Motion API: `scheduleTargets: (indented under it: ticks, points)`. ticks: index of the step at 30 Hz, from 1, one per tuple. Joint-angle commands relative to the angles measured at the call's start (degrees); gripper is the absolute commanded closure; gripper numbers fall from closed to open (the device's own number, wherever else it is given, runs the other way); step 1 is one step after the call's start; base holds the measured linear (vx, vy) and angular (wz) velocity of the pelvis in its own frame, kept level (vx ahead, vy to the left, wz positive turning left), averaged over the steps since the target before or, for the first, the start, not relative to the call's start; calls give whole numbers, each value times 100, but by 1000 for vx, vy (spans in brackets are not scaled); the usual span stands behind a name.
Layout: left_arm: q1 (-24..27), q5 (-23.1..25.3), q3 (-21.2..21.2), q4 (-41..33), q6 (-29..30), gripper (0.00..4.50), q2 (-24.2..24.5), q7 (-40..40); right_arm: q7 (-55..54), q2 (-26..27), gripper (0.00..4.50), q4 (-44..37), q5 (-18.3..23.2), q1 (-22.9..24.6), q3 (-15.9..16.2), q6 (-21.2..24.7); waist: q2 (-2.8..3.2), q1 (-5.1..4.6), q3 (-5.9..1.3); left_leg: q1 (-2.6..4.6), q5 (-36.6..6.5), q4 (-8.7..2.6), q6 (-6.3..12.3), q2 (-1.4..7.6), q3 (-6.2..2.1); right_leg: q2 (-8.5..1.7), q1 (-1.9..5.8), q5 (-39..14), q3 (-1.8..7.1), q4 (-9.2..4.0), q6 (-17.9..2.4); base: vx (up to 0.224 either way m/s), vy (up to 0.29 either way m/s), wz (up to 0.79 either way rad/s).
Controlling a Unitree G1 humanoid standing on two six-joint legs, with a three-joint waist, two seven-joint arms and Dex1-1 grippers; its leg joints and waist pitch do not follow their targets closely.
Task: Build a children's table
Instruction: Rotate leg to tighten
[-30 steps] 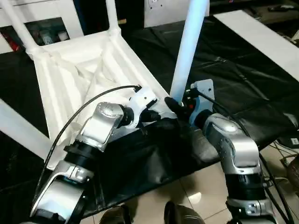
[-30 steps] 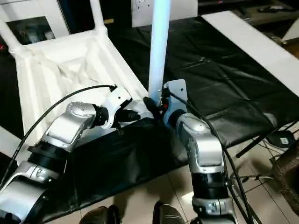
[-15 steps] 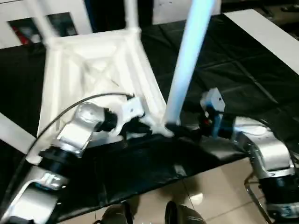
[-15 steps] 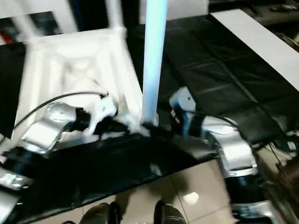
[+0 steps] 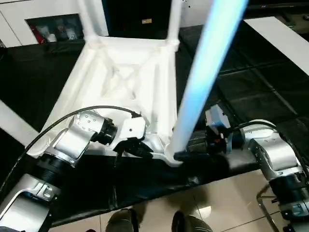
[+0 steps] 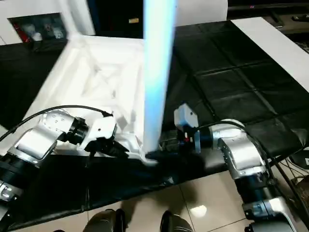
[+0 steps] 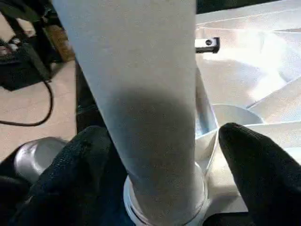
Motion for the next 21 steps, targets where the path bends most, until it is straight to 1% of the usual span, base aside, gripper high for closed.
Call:
scheduleTargets:
  ticks: [1, 4, 5, 6, 7, 9, 13, 14, 15, 17, 19, 20, 21]
  points:
    - [-31, 10, -220, -197, -109, 450, -48, -257, 141, -44, 85, -3, 92, -44, 78, -66, -39, -44, -500, 142, -488, -370, 679, 608, -252, -679, 343, -1326, 421, -311, -1199, 0, 0, 0]
    - [-51, 26, -246, -118, -189, 450, -25, -241, 386, -48, 117, 59, 123, -76, 169, -85, -43, -30, -512, 134, -410, -360, 728, 602, -249, -672, 343, -1271, 416, -305, -1188, 0, 0, 0]
    - [-53, 28, -246, -113, -193, 450, -24, -241, 395, -49, 117, 60, 123, -76, 174, -85, -43, -30, -512, 134, -410, -360, 728, 602, -249, -672, 343, -1271, 416, -305, -1188, 0, 0, 0]
    - [-61, 40, -248, -95, -206, 450, -21, -231, 426, -49, 133, 56, 125, -72, 197, -73, -43, -29, -513, 131, -389, -359, 754, 605, -252, -670, 342, -1265, 412, -304, -1181, 0, 0, 0]
    - [-72, 54, -250, -71, -225, 450, -17, -221, 469, -48, 133, 67, 138, -75, 226, -55, -40, -25, -510, 134, -406, -360, 746, 602, -252, -668, 337, -1325, 411, -312, -1167, 0, 0, 0]
    - [-77, 56, -250, -59, -235, 450, -16, -221, 516, -52, 151, 77, 160, -79, 249, -23, -41, -23, -514, 136, -411, -360, 731, 601, -253, -667, 340, -1356, 411, -314, -1160, 0, 0, 0]
    - [-82, 60, -244, -38, -239, 450, -17, -225, 584, -57, 169, 102, 166, -87, 280, 8, -38, -15, -519, 136, -351, -353, 753, 601, -249, -664, 338, -1239, 412, -295, -1190, 0, 0, 0]
    - [-85, 59, -244, -29, -236, 450, -15, -226, 605, -61, 190, 101, 171, -87, 292, 39, -28, -10, -514, 137, -364, -356, 758, 602, -251, -662, 336, -1253, 409, -304, -1195, 0, 0, 0]
    - [-88, 55, -242, -19, -225, 450, -12, -229, 626, -71, 199, 88, 179, -80, 308, 80, -29, -6, -516, 136, -369, -354, 754, 603, -253, -667, 343, -1252, 410, -299, -1197, 0, 0, 0]
    - [-88, 36, -235, -8, -189, 450, -15, -229, 656, -93, 204, 57, 215, -66, 332, 167, -31, -7, -512, 136, -370, -356, 746, 603, -255, -660, 340, -1255, 408, -301, -1193, 0, 0, 0]
    - [-88, 23, -230, -4, -165, 450, -19, -226, 658, -105, 231, 32, 245, -54, 339, 216, -29, -4, -510, 137, -412, -358, 733, 605, -254, -668, 343, -1312, 409, -312, -1189, 0, 0, 0]
    - [-87, -35, -201, -14, -57, 450, -46, -209, 599, -103, 237, -58, 347, -17, 315, 415, -38, -6, -510, 138, -429, -360, 717, 605, -254, -667, 343, -1340, 408, -311, -1182, 0, 0, 0]
    - [-87, -35, -201, -14, -57, 450, -46, -209, 599, -103, 237, -58, 347, -17, 315, 415, -35, -4, -510, 138, -419, -361, 711, 602, -256, -665, 348, -1356, 407, -311, -1183, 0, 0, 0]
